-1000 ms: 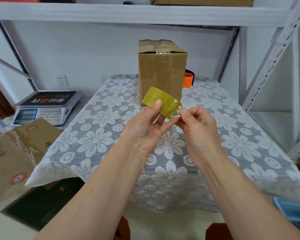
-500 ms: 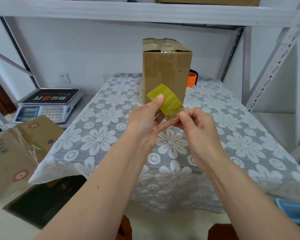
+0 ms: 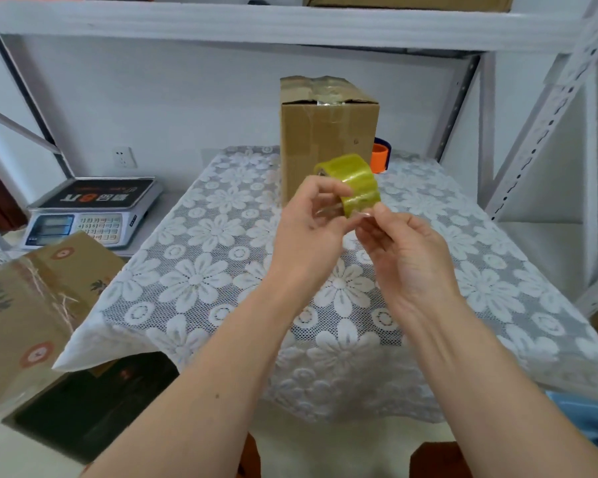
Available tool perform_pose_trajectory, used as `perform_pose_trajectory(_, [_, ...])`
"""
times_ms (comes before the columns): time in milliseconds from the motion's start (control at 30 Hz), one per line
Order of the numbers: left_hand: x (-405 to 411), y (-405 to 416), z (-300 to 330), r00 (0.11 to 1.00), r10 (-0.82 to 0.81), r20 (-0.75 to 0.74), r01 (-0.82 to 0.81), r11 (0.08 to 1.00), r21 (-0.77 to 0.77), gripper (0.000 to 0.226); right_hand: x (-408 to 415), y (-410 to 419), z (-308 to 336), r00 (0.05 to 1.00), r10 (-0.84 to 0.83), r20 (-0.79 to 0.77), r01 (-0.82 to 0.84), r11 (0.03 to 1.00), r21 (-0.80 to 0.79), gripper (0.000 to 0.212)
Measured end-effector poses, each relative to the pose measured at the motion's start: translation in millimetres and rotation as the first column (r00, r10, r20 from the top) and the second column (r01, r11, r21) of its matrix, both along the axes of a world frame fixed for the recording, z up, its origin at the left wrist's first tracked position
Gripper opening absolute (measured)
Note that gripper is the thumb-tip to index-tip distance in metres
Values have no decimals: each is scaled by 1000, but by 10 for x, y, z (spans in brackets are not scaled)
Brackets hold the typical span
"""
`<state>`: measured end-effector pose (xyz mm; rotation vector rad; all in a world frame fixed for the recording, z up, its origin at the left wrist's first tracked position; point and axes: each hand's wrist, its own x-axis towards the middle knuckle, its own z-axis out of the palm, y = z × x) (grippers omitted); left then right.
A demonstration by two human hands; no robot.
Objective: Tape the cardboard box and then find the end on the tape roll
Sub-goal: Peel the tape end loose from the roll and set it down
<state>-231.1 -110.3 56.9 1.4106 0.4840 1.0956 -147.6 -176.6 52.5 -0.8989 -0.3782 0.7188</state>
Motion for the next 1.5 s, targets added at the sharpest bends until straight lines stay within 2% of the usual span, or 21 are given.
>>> perform_pose_trajectory(67, [9, -41, -41, 997, -24, -69, 31, 995, 100, 29, 30, -2, -9, 1000, -1, -18, 1, 1000, 12, 21])
perform_pose_trajectory(167, [28, -57, -61, 995, -9, -104, 23, 992, 126, 39, 67, -18, -24, 999, 48, -15, -48, 999, 5, 7])
perform_pose_trajectory(233, [46, -50, -79, 988, 80, -130, -56, 983, 177, 33, 81, -28, -36, 997, 71, -21, -71, 997, -4, 24])
perform_pose_trajectory(267, [54, -44, -86, 982, 131, -139, -103, 976, 193, 28, 81, -38, -37, 997, 79, -25, -79, 997, -9, 25])
perform_pose_trajectory(333, [58, -41, -86, 974, 176, -145, -150, 974, 172, 19, 83, -48, -45, 995, 92, -22, -93, 996, -17, 10])
perform_pose_trajectory(400, [43, -35, -71, 980, 153, -130, -140, 985, 100, 12, 75, -57, -24, 997, 80, 14, -79, 996, -45, 10])
perform_pose_trajectory(533, [-5, 29, -26, 992, 103, -75, -107, 992, -63, 6, 58, -89, 27, 983, 43, 177, -30, 997, -77, 24])
perform_pose_trajectory(633, [-35, 46, -5, 997, 58, -55, -65, 987, -145, 9, 76, -106, 16, 874, -46, 484, 152, 971, -184, 26])
perform_pose_trajectory(733, [-47, 34, -9, 996, 25, -80, -35, 992, -123, 7, 83, -86, 2, 811, -42, 583, 199, 957, -209, 30])
perform_pose_trajectory(900, [-57, 51, -22, 993, 13, -121, -27, 993, -115, 2, 89, -41, -22, 813, -48, 581, 191, 963, -188, 9])
perform_pose_trajectory(1100, [-60, 36, -6, 991, -12, -135, -2, 995, -104, 10, 126, -32, -48, 852, -14, 523, 154, 962, -226, 11])
perform_pose_trajectory(1300, [-50, 11, -17, 995, 24, -94, -35, 993, -117, 3, 134, -4, -65, 877, 10, 481, 109, 969, -220, 13])
perform_pose_trajectory(1500, [-18, -11, -53, 997, -44, -65, 38, 996, -87, 28, 181, 6, -77, 896, 21, 444, 74, 978, -196, 11])
